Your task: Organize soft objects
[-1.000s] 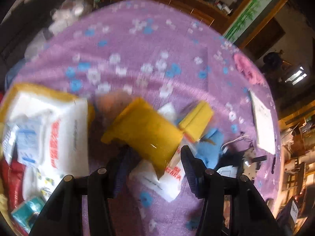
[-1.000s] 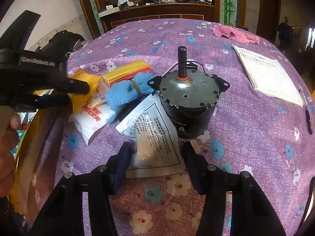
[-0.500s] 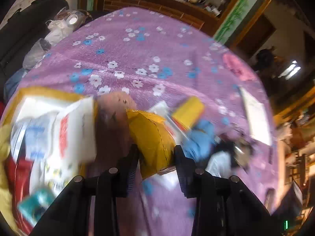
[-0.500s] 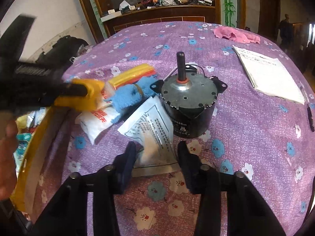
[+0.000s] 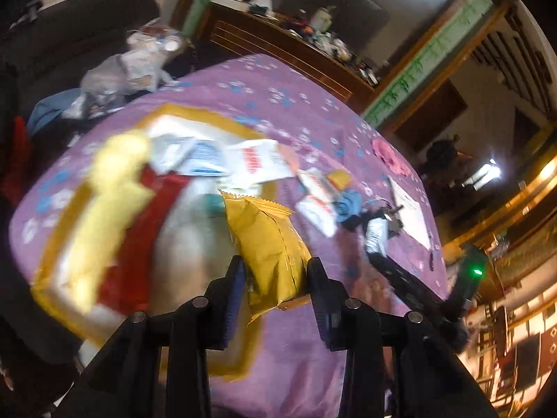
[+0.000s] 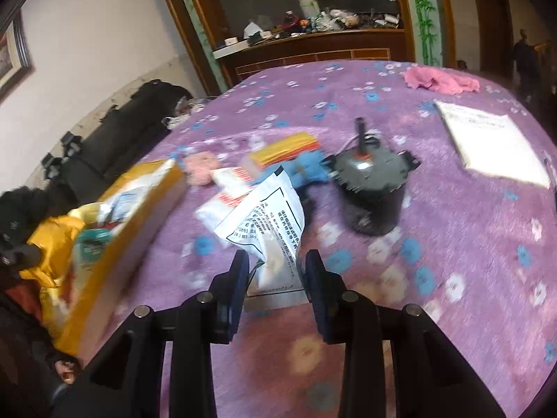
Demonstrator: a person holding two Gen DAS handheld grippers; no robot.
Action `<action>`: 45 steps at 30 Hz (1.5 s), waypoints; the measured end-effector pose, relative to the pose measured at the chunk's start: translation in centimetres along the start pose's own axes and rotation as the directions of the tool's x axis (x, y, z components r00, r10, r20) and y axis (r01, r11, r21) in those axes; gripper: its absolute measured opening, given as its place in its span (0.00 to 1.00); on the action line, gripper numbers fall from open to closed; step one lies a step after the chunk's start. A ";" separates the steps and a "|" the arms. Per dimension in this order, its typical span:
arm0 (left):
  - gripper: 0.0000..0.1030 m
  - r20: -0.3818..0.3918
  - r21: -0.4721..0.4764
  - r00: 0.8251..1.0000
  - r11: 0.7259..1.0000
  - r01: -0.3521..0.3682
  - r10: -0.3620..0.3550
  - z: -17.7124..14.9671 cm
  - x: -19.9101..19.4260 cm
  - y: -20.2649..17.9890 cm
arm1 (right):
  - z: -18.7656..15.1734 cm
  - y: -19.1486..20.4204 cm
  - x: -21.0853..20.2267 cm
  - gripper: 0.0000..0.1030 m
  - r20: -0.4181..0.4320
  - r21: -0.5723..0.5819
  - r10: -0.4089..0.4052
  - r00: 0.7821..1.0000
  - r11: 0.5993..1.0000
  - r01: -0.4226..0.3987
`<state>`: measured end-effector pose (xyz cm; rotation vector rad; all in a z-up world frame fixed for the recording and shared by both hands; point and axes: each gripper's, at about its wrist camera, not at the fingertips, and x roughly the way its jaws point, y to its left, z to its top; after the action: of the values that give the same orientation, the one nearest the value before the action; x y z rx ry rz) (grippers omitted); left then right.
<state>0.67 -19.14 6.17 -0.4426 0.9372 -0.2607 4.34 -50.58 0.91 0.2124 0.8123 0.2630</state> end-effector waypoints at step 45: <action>0.59 0.060 0.122 0.991 0.984 -0.130 0.123 -4.1 0.1 1.3 | 0.0 2.1 5.9 0.68 -0.107 0.147 0.099 0.989 0.986 -0.083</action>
<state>-2.62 -19.09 3.35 -0.2718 0.8885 -0.1902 7.87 -46.80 -2.54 0.3722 0.9369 0.3055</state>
